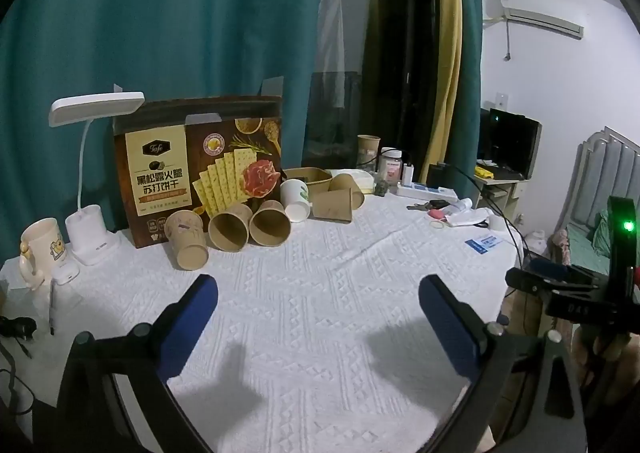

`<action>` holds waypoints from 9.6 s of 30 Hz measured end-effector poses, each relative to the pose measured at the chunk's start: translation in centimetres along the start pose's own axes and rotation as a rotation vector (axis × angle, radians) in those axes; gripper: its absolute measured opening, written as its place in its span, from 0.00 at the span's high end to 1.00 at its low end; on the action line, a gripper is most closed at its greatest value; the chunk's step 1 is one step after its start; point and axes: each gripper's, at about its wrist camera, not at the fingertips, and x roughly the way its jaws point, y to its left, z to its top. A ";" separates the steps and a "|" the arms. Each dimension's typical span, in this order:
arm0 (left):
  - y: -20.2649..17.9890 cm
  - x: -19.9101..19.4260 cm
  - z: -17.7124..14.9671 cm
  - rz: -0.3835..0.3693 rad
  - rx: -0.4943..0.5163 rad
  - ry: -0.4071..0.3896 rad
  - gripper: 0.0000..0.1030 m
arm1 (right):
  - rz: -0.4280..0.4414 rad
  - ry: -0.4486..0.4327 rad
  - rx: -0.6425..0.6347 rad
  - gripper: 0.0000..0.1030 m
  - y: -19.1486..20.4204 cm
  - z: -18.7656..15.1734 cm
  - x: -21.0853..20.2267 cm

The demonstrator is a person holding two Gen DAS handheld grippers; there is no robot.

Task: Flip cup upright

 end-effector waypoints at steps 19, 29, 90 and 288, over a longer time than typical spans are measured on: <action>-0.5 -0.2 0.9 0.012 0.017 -0.005 0.02 | -0.001 0.007 0.003 0.23 0.0 -0.5 0.2; -0.4 -0.2 0.6 0.009 0.010 -0.004 0.02 | -0.002 0.007 0.002 0.23 0.0 -0.6 0.2; -0.1 8.8 3.2 0.015 0.174 0.129 0.02 | 0.000 0.030 -0.008 0.23 -2.5 2.3 6.8; -3.1 1.8 -1.8 -0.008 0.085 0.131 0.09 | -0.094 0.109 0.063 0.24 -1.0 -2.3 -2.4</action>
